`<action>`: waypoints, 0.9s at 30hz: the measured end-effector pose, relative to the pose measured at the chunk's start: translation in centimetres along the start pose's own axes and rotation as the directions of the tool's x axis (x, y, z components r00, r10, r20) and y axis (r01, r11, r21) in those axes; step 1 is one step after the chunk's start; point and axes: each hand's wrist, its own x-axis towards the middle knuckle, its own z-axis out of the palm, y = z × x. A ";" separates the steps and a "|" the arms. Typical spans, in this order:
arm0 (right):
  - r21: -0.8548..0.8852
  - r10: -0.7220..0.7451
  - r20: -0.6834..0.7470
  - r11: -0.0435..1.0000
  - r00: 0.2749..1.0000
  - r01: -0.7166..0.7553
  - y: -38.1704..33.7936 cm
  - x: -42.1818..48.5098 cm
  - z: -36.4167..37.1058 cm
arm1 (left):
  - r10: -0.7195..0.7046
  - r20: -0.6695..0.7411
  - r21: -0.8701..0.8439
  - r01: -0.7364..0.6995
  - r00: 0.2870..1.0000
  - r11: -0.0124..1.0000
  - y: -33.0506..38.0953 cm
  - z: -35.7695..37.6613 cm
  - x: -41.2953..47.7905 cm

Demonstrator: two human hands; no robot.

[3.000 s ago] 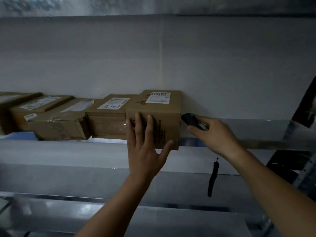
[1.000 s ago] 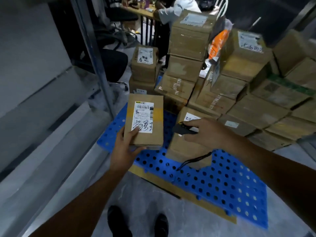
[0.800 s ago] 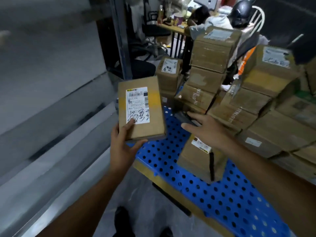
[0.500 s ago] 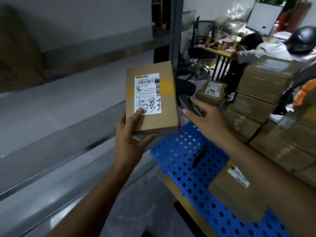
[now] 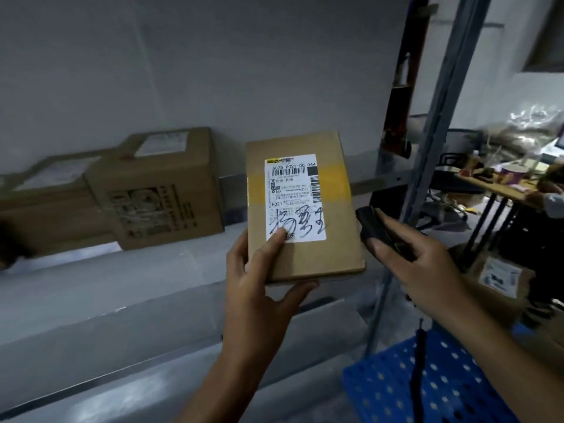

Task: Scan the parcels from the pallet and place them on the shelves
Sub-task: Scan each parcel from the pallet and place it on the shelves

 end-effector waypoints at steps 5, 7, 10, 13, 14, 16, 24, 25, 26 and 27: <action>0.017 -0.027 0.148 1.000 0.989 0.025 -0.7 4.3 0.9 | -0.013 -0.124 0.151 0.032 0.992 0.988 0.0 -1.4 3.0; 0.031 -0.034 0.198 0.999 0.980 0.028 -0.8 5.8 1.5 | -0.031 -0.180 0.220 0.071 0.983 0.973 -0.2 -1.3 4.0; 0.035 -0.033 0.221 0.999 0.975 0.025 -0.5 7.8 2.4 | -0.042 -0.276 0.284 0.123 0.960 0.951 -0.6 0.0 5.3; 0.013 -0.043 0.252 0.999 0.967 0.041 0.0 9.9 2.9 | 0.084 -0.404 0.394 0.090 0.911 0.915 -1.6 2.5 5.9; 0.017 -0.050 0.266 0.999 0.963 0.047 0.2 10.5 3.0 | 0.162 -0.417 0.473 0.061 0.894 0.879 -2.2 3.4 5.8; 0.027 -0.063 0.286 0.998 0.956 0.058 0.5 11.8 3.1 | 0.255 -0.390 0.601 0.034 0.885 0.799 -3.2 4.9 5.7; -0.048 -0.076 0.343 0.994 0.936 0.099 0.8 15.9 3.9 | 0.092 -0.227 0.736 0.110 0.969 0.668 -4.6 7.0 6.4; -0.061 -0.072 0.344 0.993 0.936 0.099 0.7 16.4 4.0 | 0.054 -0.211 0.738 0.123 0.976 0.664 -4.7 7.0 6.7; -0.073 -0.066 0.348 0.993 0.935 0.097 0.7 16.7 4.1 | 0.010 -0.195 0.739 0.140 0.981 0.659 -4.8 7.0 6.9; -0.083 -0.058 0.354 0.992 0.933 0.093 0.7 16.9 4.1 | -0.035 -0.177 0.741 0.156 0.984 0.653 -4.8 6.9 7.2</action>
